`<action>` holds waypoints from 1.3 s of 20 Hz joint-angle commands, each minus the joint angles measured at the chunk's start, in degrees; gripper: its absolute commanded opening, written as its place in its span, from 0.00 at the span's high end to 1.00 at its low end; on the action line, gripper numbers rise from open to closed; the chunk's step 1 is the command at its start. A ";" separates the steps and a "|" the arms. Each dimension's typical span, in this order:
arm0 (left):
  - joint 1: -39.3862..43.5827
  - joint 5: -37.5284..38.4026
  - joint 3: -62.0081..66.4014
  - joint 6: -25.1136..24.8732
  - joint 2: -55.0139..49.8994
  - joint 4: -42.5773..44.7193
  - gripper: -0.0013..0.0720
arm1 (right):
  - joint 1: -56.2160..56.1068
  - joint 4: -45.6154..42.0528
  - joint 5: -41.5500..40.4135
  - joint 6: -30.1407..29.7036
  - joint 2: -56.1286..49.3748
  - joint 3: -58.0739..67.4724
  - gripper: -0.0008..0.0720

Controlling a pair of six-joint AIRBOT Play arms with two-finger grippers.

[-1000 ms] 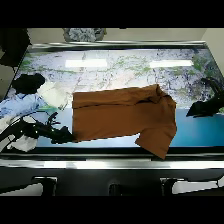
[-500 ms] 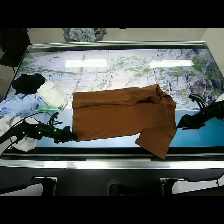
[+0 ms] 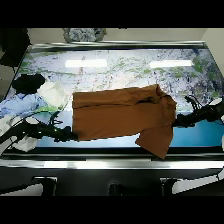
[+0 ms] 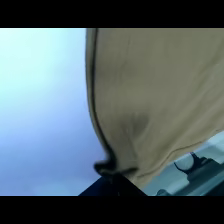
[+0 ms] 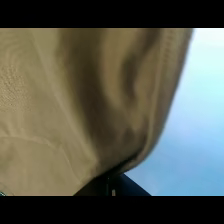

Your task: Fold the shirts.

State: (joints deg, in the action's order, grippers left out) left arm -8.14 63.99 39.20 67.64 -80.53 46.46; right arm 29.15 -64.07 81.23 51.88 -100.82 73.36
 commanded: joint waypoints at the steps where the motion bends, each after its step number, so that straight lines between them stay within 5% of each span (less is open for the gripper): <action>1: -0.87 -0.44 5.49 -0.37 2.58 0.11 0.95 | -0.07 1.90 0.09 -5.01 3.39 3.91 0.93; 5: -1.53 -1.20 27.50 2.34 14.43 1.68 0.95 | -0.07 5.75 -2.38 -5.62 18.58 19.65 0.93; 10: -1.53 -11.96 61.86 8.13 27.32 7.15 0.95 | -0.04 3.76 -23.98 -5.57 45.99 36.46 0.93; 15: -1.53 -11.87 68.24 9.70 36.26 9.33 0.95 | -0.04 -6.75 -23.56 -1.20 63.36 36.44 0.93; 17: -1.53 -9.53 68.24 13.97 37.92 12.39 0.95 | -0.07 -10.75 -23.21 -0.57 66.16 36.44 0.93; 21: -1.53 -6.71 68.15 14.51 37.66 13.81 0.95 | -0.07 -11.41 -19.76 0.20 66.10 36.44 0.93; 26: -1.44 8.74 67.71 15.52 28.76 16.15 0.95 | -0.07 -9.16 -8.17 1.88 57.51 36.44 0.93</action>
State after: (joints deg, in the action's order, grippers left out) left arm -9.65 63.46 107.09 82.52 -47.31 61.21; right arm 29.12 -74.24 65.06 53.17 -39.13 109.78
